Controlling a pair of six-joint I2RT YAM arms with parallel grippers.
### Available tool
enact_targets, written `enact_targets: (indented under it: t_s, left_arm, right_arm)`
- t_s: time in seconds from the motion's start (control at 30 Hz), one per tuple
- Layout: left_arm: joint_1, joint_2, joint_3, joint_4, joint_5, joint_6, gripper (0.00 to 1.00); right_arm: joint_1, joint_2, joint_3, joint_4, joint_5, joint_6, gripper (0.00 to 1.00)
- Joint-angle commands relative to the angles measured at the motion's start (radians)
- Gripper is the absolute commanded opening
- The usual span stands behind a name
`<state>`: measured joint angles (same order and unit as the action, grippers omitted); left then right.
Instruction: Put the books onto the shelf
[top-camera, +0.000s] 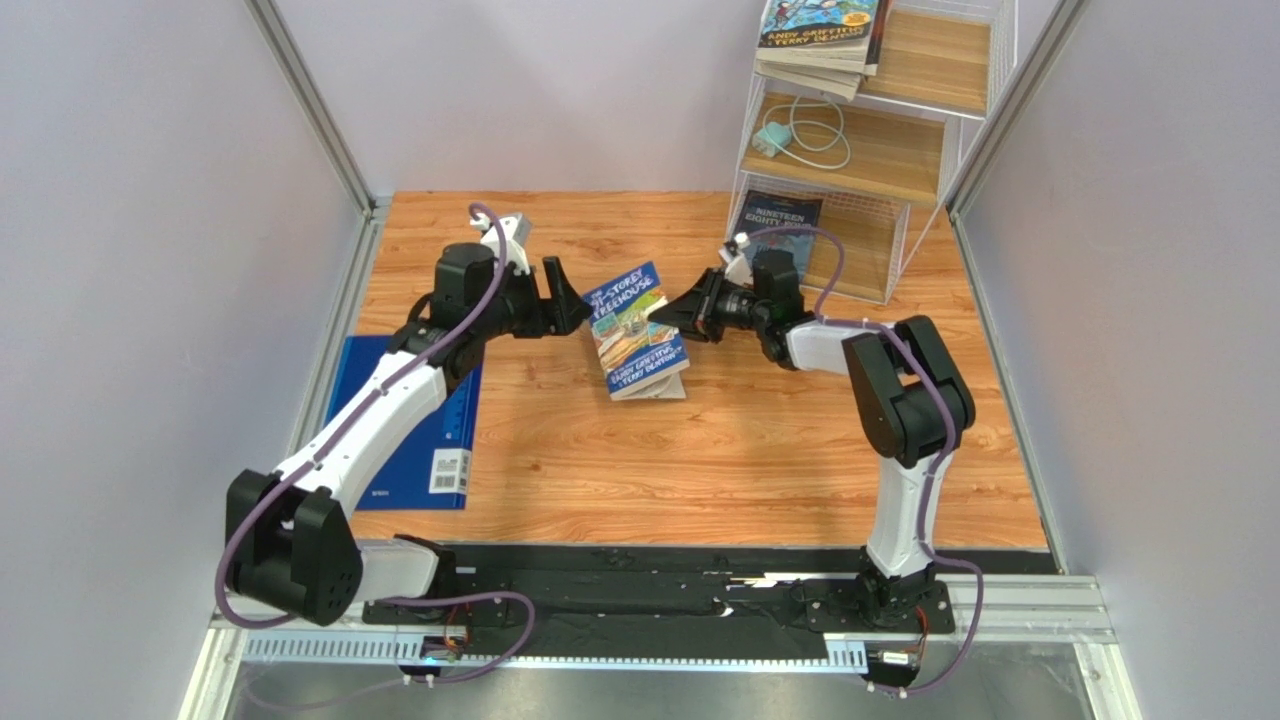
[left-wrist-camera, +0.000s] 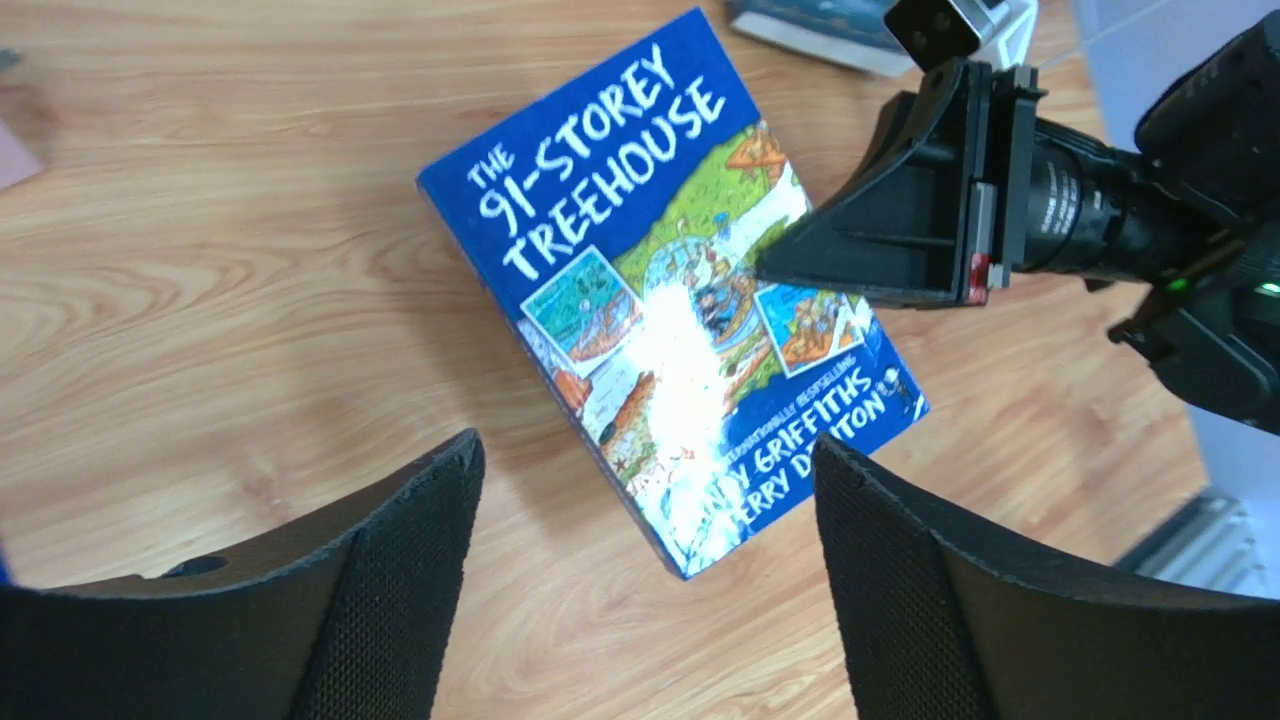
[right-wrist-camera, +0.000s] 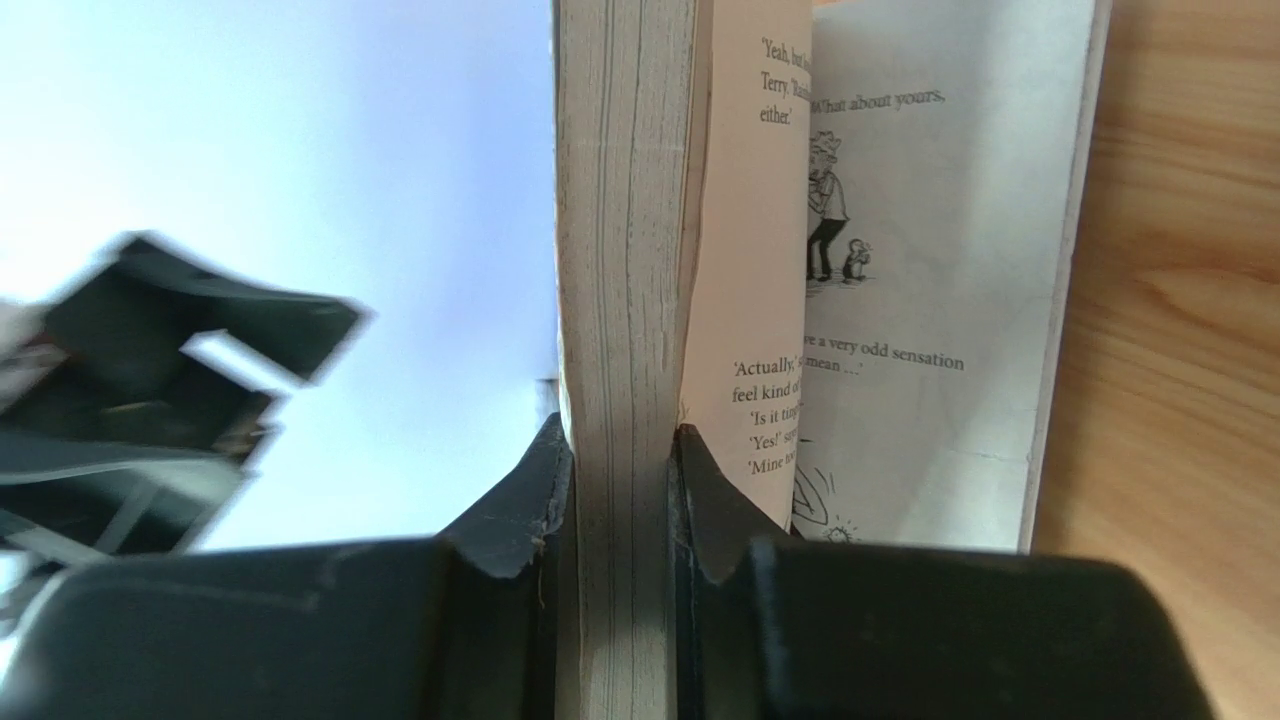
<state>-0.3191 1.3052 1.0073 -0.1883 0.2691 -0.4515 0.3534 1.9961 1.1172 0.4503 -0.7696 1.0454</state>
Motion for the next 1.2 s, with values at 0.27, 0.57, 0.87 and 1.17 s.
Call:
enact_targets:
  t_s: [0.27, 0.57, 0.87, 1.17]
  left_arm:
    - [-0.001, -0.115, -0.205, 0.360, 0.232, -0.188, 0.96]
    - [-0.090, -0.021, -0.174, 0.558, 0.248, -0.263, 0.96]
    - [-0.117, -0.041, -0.092, 0.456, 0.159, -0.238, 0.00]
    - [-0.117, -0.090, -0.049, 0.447, 0.199, -0.217, 0.00]
  right_arm:
    - [-0.044, -0.226, -0.114, 0.560, -0.152, 0.376, 0.00]
    - [0.036, -0.298, -0.135, 0.498, -0.143, 0.324, 0.00]
    - [0.010, -0.489, -0.238, 0.023, 0.044, -0.005, 0.48]
    - [-0.022, -0.697, -0.401, 0.002, 0.095, -0.062, 0.83]
